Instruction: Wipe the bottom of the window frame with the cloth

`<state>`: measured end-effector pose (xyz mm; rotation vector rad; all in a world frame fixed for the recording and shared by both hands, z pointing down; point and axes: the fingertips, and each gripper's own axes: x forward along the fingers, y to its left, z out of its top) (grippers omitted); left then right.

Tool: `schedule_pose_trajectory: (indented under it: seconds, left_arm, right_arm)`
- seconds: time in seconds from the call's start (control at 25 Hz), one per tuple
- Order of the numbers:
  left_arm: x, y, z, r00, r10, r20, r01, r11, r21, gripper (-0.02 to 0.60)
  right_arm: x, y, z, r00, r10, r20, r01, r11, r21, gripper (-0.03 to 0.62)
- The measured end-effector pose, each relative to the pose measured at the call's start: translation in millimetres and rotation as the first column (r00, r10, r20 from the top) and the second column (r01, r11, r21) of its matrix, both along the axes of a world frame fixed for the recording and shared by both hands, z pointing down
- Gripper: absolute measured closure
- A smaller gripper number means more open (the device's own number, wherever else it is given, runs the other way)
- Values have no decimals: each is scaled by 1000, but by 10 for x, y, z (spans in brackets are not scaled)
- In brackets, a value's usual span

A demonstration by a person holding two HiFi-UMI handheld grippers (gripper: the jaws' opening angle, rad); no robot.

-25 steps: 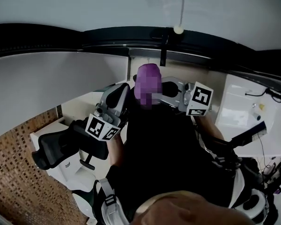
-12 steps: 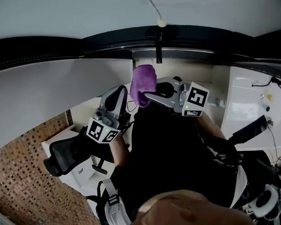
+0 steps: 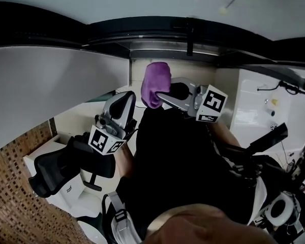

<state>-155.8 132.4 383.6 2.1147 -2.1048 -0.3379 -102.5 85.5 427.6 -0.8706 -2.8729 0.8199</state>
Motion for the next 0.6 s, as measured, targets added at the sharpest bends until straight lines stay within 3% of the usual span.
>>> schedule_pose_trajectory:
  seconds: [0.28,0.44,0.6]
  left_arm:
    - [-395,688,-131,999,1,-54,9,983,182,579]
    - [-648,1054,-77,999,-18,-26,22,980,195,580]
    - [-975,1713,-54,986,-154,60,143,977,159,579]
  right_arm:
    - [-411,611,-163,999,19,-35,-20,1000,-8,531]
    - [-699,905,-140,998,25,-55,-24,1000,17,531]
    - [-1171,1443,-24,995,-83,-55,81,996,-31,531]
